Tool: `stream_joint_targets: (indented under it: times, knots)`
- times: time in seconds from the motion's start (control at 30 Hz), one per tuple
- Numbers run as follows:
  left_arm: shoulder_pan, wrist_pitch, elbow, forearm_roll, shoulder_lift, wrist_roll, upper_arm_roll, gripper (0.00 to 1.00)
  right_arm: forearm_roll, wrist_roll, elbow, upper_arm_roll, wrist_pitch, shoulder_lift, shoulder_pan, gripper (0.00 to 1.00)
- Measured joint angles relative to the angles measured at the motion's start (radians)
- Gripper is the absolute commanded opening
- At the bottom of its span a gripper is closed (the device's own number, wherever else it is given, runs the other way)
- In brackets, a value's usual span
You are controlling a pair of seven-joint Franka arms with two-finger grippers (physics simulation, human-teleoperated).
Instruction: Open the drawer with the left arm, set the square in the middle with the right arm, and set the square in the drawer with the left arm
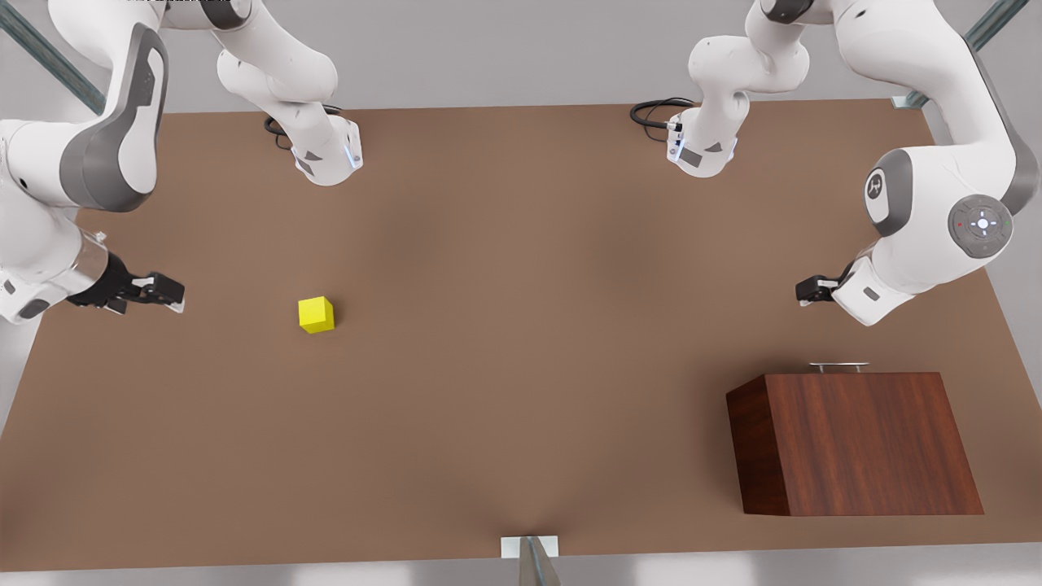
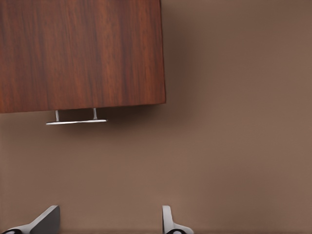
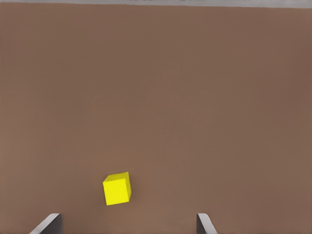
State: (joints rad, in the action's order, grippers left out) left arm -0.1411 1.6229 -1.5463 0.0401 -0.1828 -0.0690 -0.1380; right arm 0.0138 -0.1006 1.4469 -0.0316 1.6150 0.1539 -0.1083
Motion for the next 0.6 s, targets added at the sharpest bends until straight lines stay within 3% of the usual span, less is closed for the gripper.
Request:
stream_joint_targets:
  times: [0.1, 0.17, 0.37, 0.5, 0.6]
  knots:
    - [0.002, 0.043, -0.046, 0.000, 0.017, 0.209, 0.001, 1.00, -0.002, 0.001, 0.017, -0.008, -0.006, 0.012, 0.020, 1.00]
    - [0.017, 0.239, -0.218, -0.002, 0.098, 0.461, -0.012, 1.00, -0.013, 0.004, 0.072, -0.066, 0.035, 0.019, 0.050, 1.00]
    - [-0.003, 0.625, -0.542, -0.005, 0.226, 0.808, -0.045, 1.00, -0.027, 0.148, 0.533, -0.124, 0.277, -0.100, 0.106, 1.00]
    - [0.050, 0.757, -0.625, -0.006, 0.235, 1.026, -0.055, 1.00, -0.037, 0.177, 0.704, -0.120, 0.456, -0.083, 0.074, 1.00]
    - [0.052, 0.855, -0.660, -0.028, 0.223, 1.110, -0.066, 1.00, -0.037, 0.189, 0.713, -0.116, 0.515, -0.012, 0.074, 1.00]
